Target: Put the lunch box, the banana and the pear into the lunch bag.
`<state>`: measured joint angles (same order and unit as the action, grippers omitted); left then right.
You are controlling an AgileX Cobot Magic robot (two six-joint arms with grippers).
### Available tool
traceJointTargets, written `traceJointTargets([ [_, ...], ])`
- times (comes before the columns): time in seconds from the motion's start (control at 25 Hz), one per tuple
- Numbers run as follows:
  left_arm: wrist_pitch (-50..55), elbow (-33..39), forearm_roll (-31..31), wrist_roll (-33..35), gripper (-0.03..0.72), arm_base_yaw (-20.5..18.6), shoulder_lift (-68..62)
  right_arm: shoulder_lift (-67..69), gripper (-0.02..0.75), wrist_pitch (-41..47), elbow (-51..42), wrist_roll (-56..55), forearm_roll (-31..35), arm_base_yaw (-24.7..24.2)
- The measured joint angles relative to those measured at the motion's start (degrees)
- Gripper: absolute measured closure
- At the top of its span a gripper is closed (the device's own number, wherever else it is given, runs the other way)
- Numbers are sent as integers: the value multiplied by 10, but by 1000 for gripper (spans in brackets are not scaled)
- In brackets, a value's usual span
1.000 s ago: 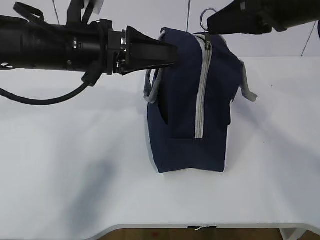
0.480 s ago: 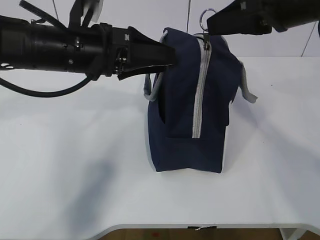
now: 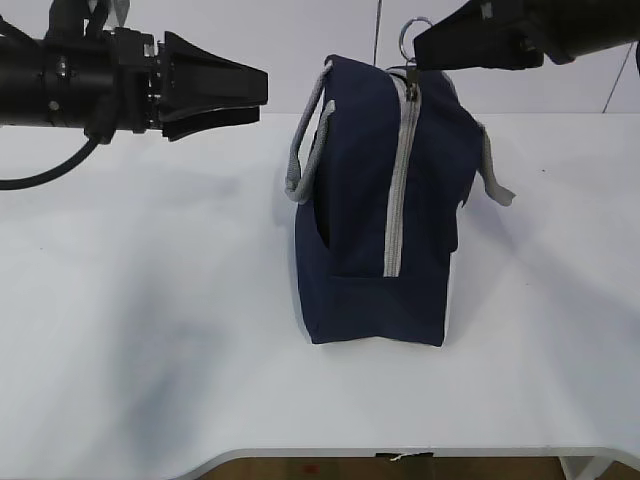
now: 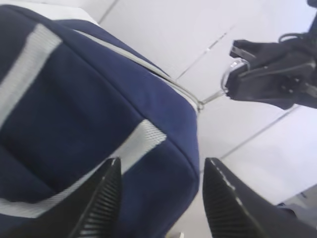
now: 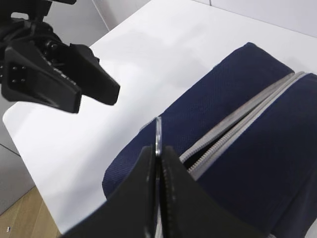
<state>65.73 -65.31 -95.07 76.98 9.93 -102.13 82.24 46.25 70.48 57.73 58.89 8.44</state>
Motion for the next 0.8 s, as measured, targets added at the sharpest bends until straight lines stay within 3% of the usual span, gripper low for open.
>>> traceJointTargets([
  [0.4,-6,0,9,1,300,44,0,0,731,0,0,0,1,0],
  [0.8,-93,0,62,-41,312,100,0,0,731,0,0,0,1,0],
])
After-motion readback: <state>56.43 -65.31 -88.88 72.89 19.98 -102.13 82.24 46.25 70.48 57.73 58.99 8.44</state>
